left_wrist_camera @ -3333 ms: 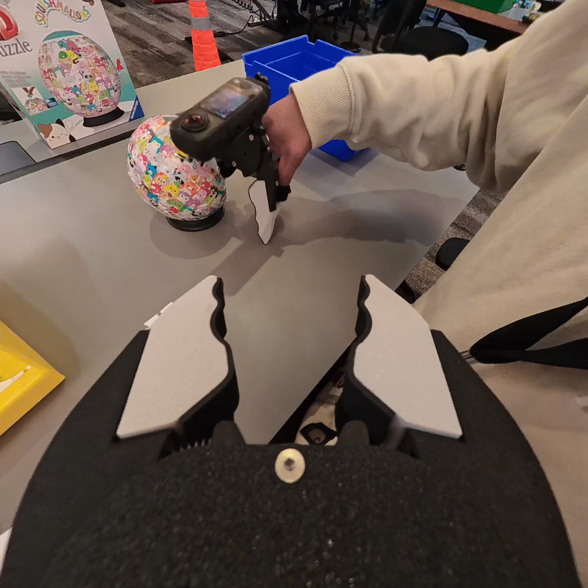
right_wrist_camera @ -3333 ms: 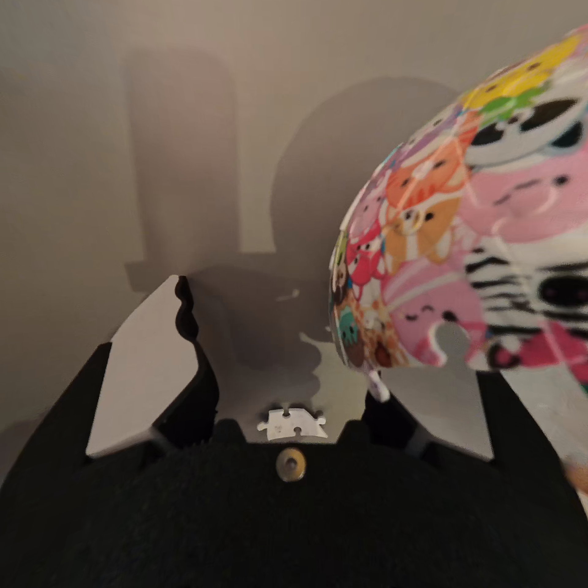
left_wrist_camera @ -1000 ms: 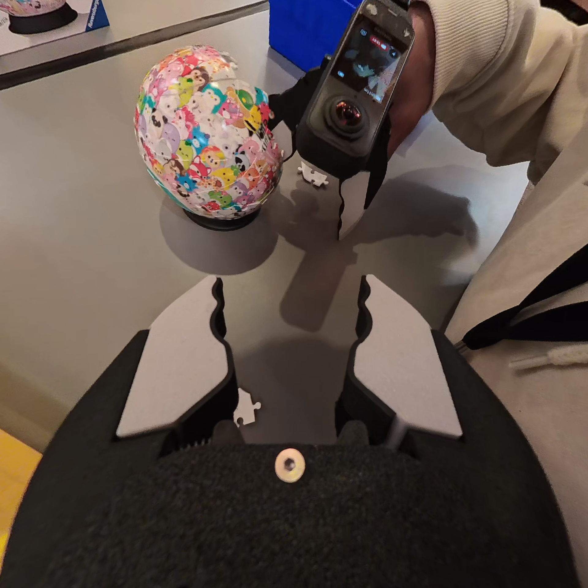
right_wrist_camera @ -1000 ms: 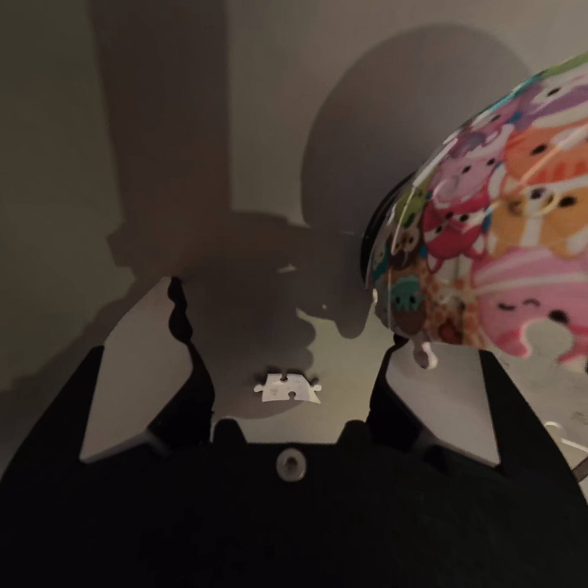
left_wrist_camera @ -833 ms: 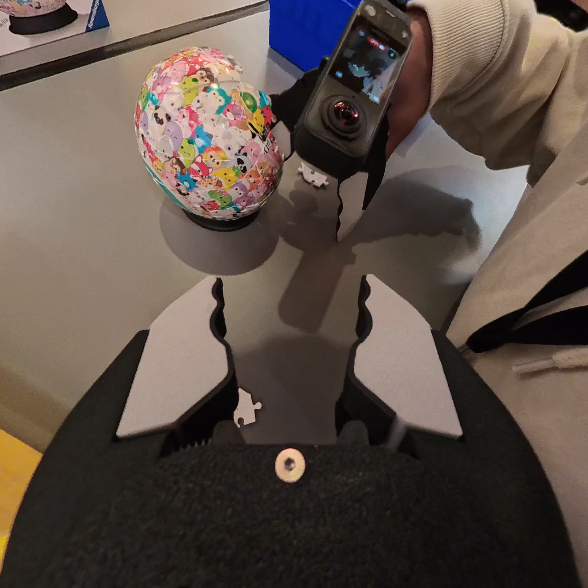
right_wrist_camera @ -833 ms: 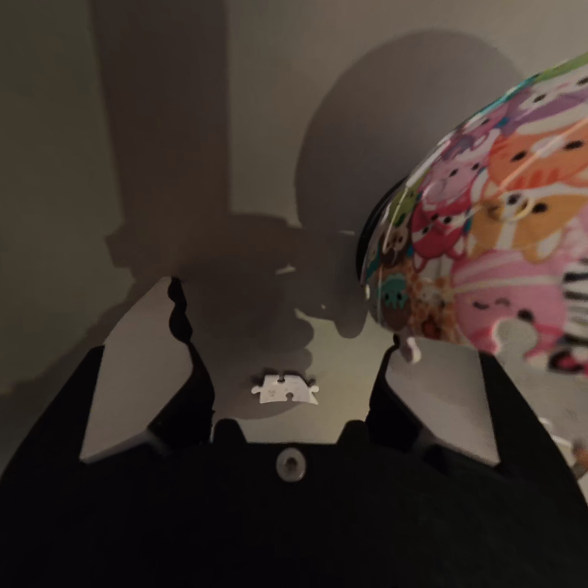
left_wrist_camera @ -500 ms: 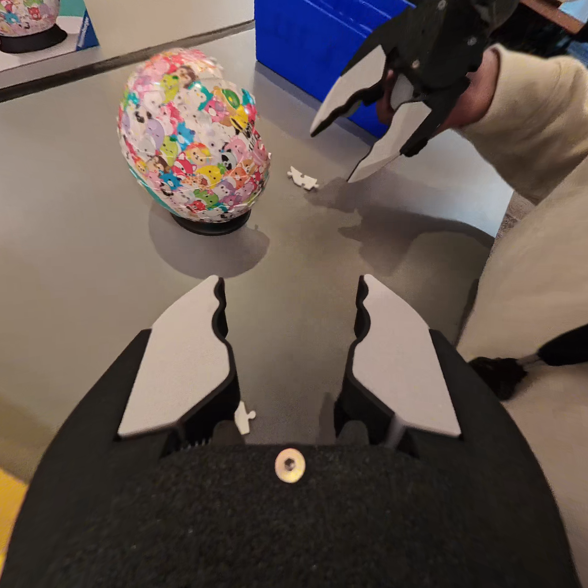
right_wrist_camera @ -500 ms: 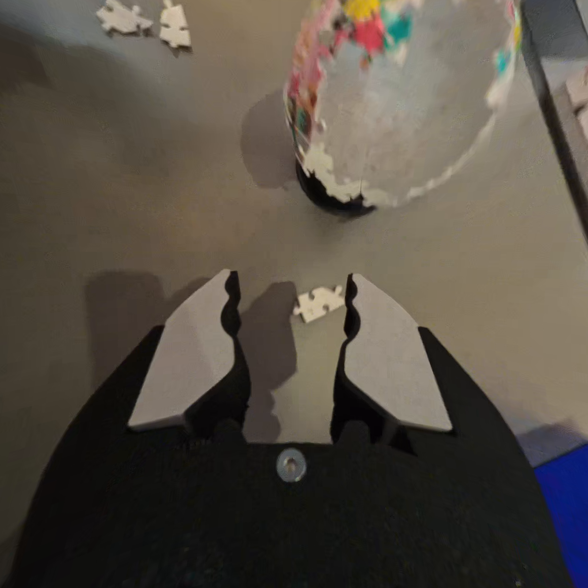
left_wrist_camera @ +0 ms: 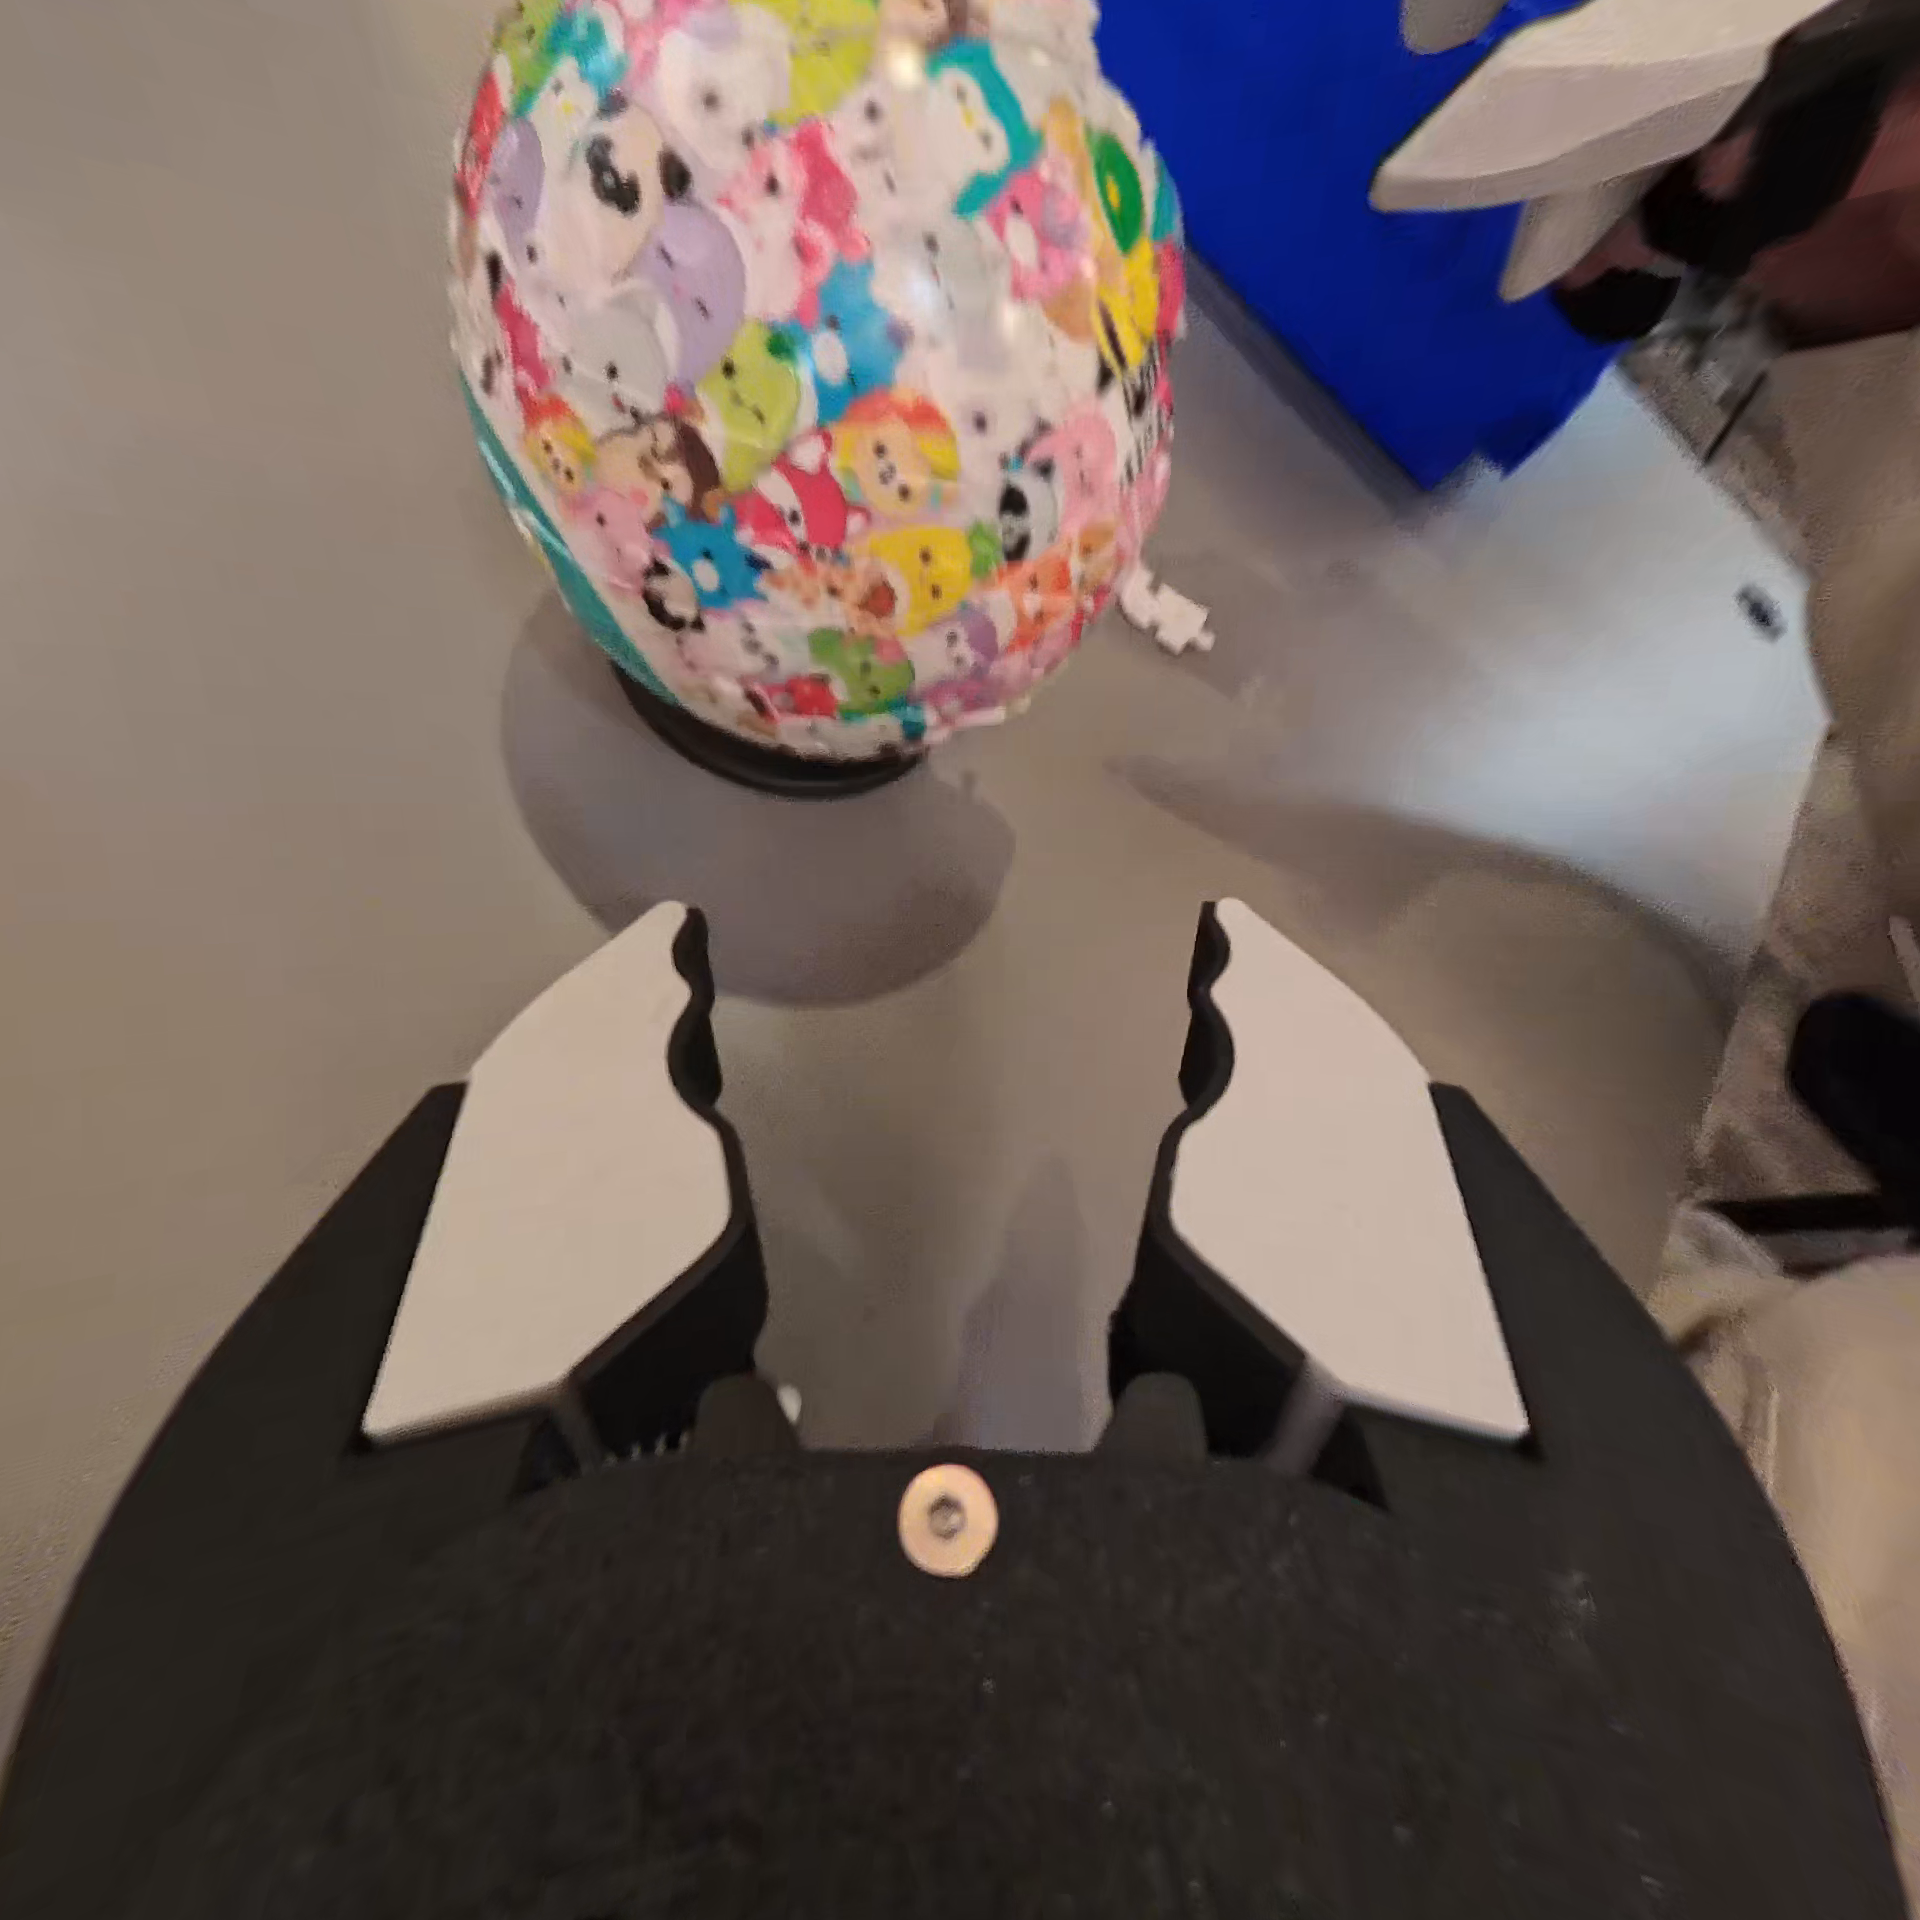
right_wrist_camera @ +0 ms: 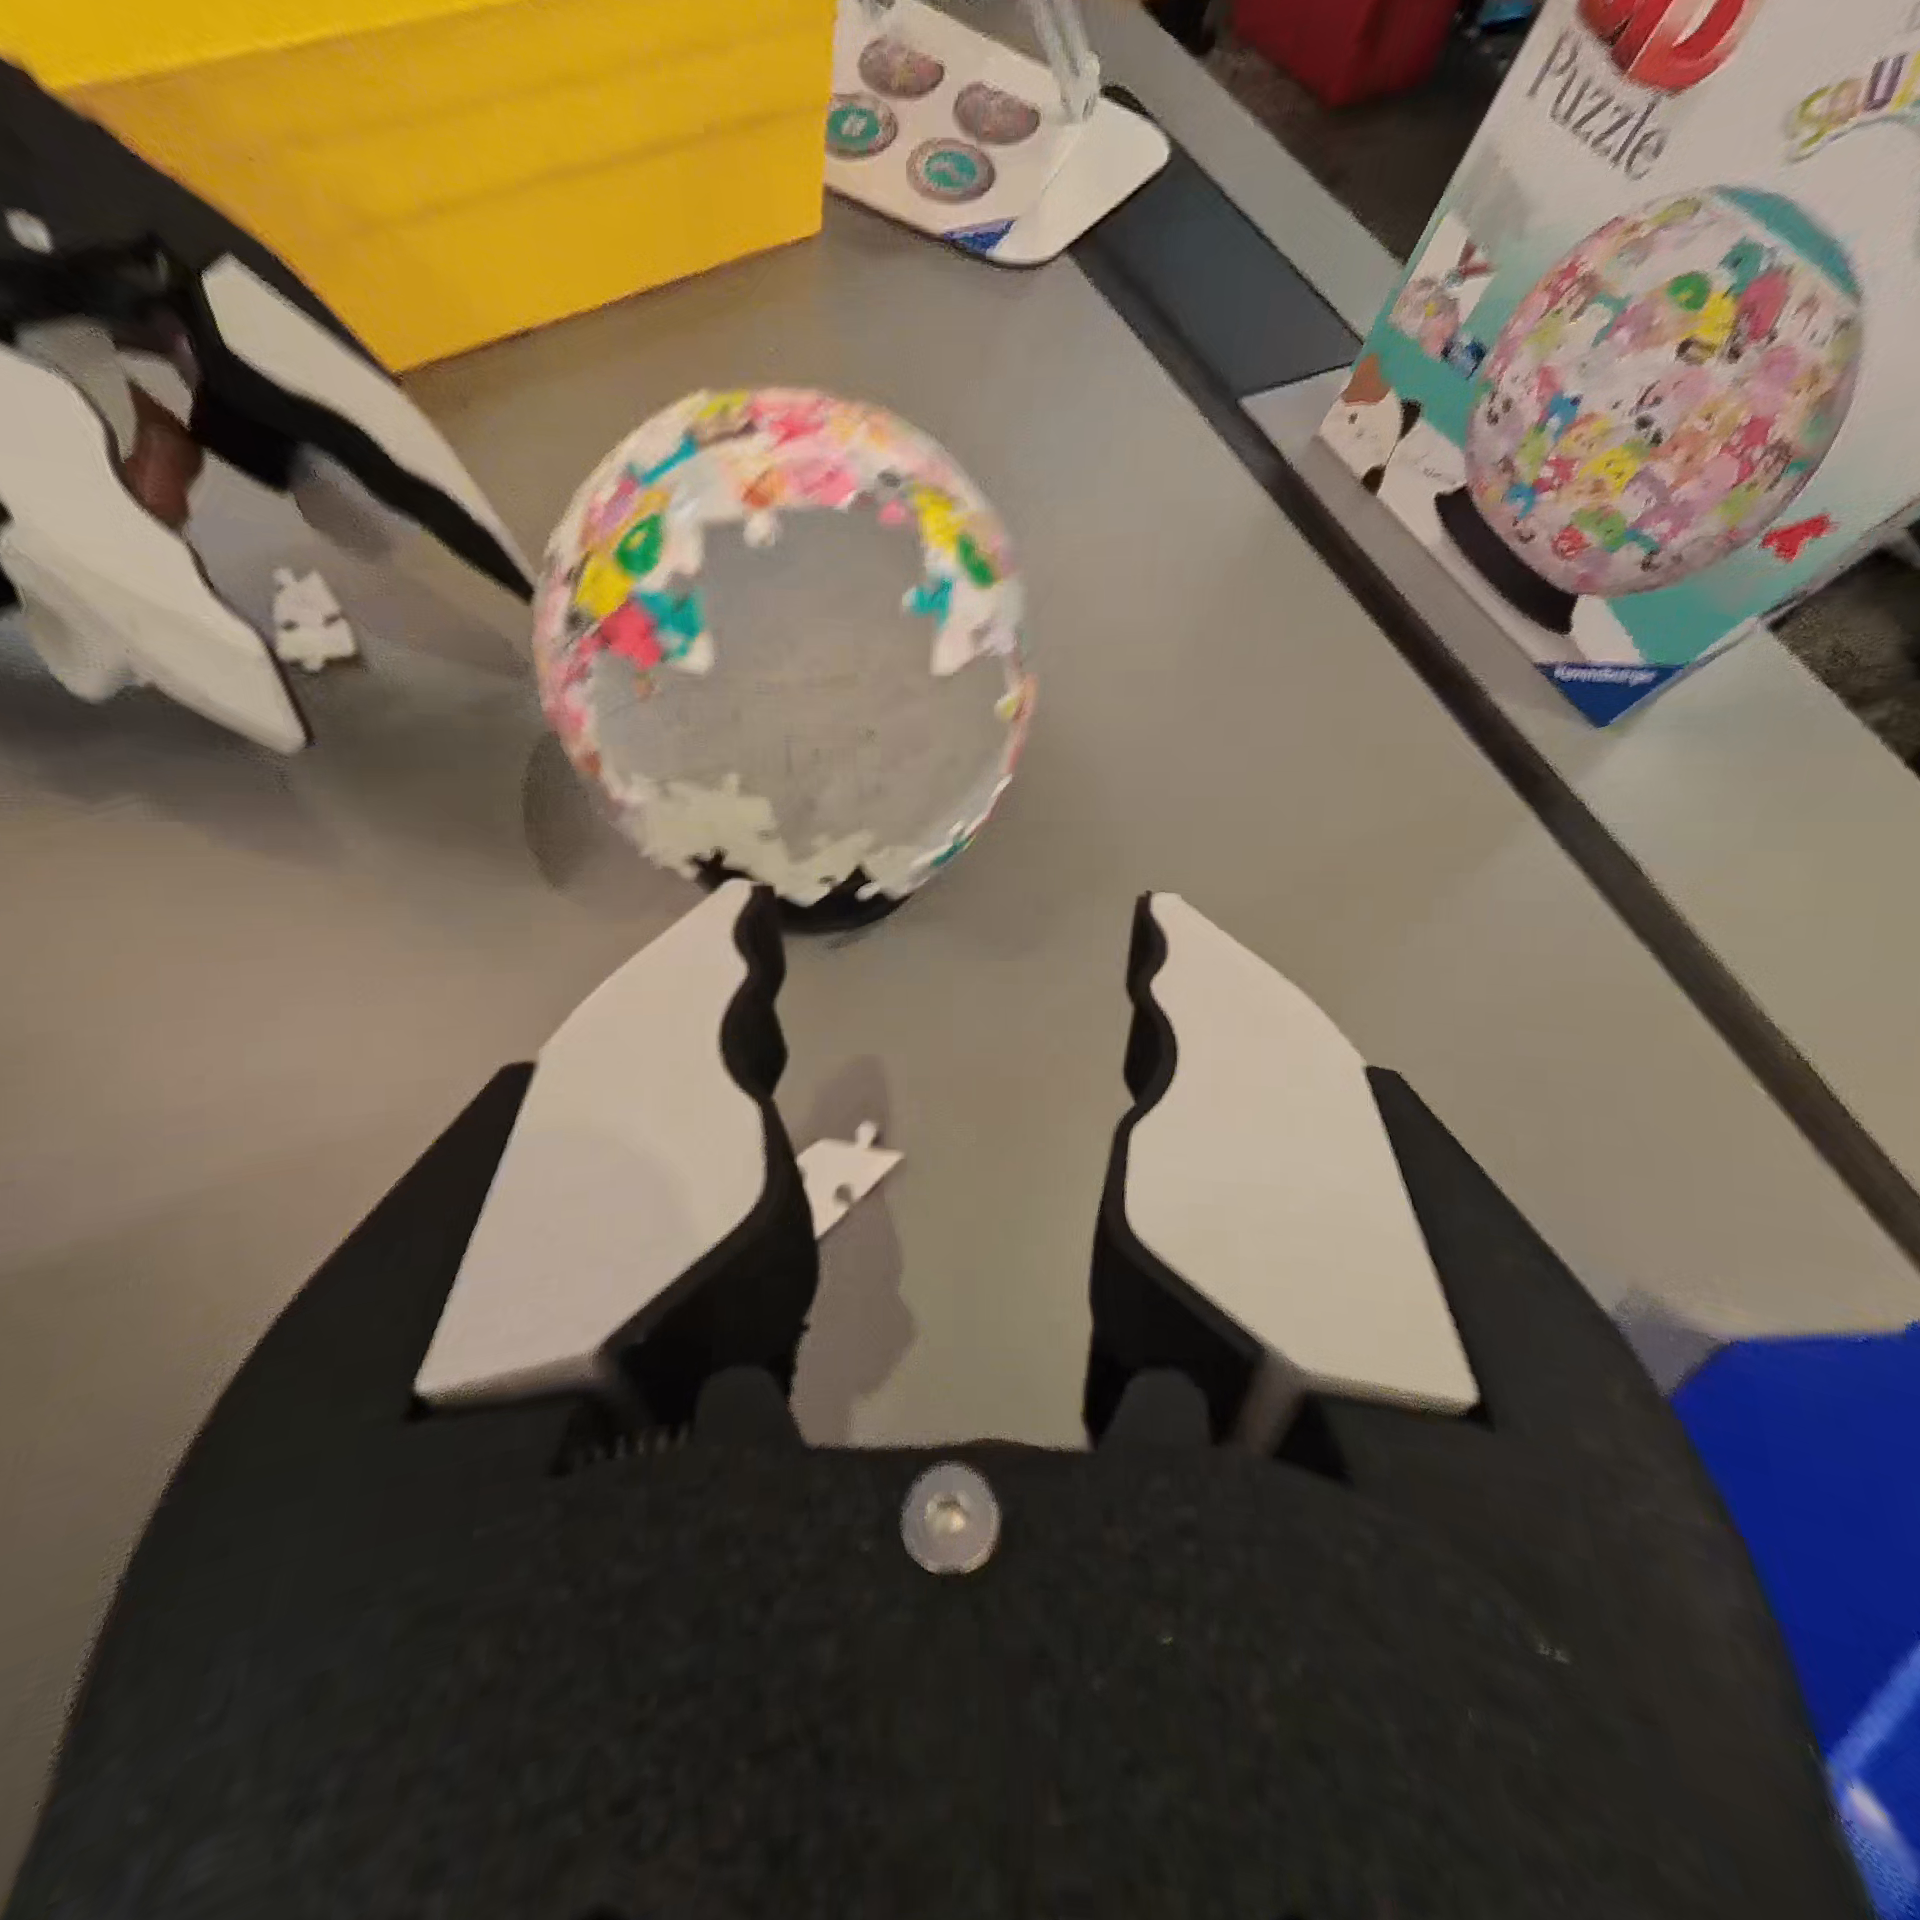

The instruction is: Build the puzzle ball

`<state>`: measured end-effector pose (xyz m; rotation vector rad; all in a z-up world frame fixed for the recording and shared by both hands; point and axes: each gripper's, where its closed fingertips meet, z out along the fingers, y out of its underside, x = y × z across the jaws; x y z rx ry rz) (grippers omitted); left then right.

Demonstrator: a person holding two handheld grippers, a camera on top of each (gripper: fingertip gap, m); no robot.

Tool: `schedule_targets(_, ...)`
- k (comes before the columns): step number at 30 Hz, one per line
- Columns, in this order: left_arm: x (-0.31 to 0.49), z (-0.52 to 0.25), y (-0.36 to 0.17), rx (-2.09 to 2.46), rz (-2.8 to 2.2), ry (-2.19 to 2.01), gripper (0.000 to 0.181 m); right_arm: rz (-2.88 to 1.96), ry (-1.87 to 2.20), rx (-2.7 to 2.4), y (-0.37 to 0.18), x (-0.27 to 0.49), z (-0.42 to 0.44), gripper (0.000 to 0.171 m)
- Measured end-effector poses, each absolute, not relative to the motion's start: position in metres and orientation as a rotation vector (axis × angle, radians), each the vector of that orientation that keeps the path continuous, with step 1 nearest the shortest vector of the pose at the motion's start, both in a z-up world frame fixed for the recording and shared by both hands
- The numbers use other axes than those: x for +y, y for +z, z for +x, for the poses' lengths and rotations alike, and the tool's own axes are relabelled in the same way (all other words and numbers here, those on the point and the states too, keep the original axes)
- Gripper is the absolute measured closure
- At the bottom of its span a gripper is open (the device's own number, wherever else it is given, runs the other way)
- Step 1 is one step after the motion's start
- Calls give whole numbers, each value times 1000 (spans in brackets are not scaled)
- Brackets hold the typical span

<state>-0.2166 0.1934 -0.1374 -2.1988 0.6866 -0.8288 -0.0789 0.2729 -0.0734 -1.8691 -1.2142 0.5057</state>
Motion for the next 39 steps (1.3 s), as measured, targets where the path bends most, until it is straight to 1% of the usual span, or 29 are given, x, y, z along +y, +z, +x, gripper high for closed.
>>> schedule_targets(1, 199, -212, -140, 654, -2209, -852, 93, -1873, 571, -1249, -73, 279, -85, 103)
schedule_targets(3, 209, -207, -145, 627, -2251, -837, 81, -1921, 716, -1369, -79, 284, -100, 105)
schedule_targets(4, 213, -204, -143, 624, -2246, -836, 78, -1956, 758, -1392, -85, 290, -104, 103)
schedule_targets(6, 220, -200, -138, 615, -2237, -864, 76, -2033, 848, -1511, -103, 286, -111, 98)
schedule_targets(8, 224, -195, -135, 601, -2237, -921, 73, -2099, 801, -1567, -125, 289, -111, 92)
schedule_targets(10, 229, -192, -133, 565, -2233, -969, 73, -2141, 784, -1601, -142, 286, -112, 90)
schedule_targets(12, 232, -190, -130, 551, -2219, -983, 73, -2139, 820, -1584, -149, 279, -117, 92)
schedule_targets(15, 232, -186, -127, 565, -2197, -967, 70, -2064, 905, -1540, -144, 267, -128, 95)
schedule_targets(21, 232, -184, -126, 582, -2199, -919, 64, -2065, 929, -1458, -152, 267, -131, 96)
schedule_targets(25, 229, -186, -120, 587, -2185, -898, 66, -2061, 945, -1451, -158, 265, -134, 96)
schedule_targets(29, 229, -193, -117, 600, -2172, -888, 71, -2058, 950, -1415, -162, 269, -134, 95)
schedule_targets(32, 236, -201, -123, 604, -2187, -924, 69, -2033, 942, -1333, -151, 283, -132, 90)
schedule_targets(36, 230, -192, -129, 649, -2212, -1106, 68, -1948, 979, -1323, -127, 289, -137, 94)
schedule_targets(39, 229, -184, -132, 630, -2219, -1098, 66, -1957, 953, -1379, -127, 292, -141, 92)
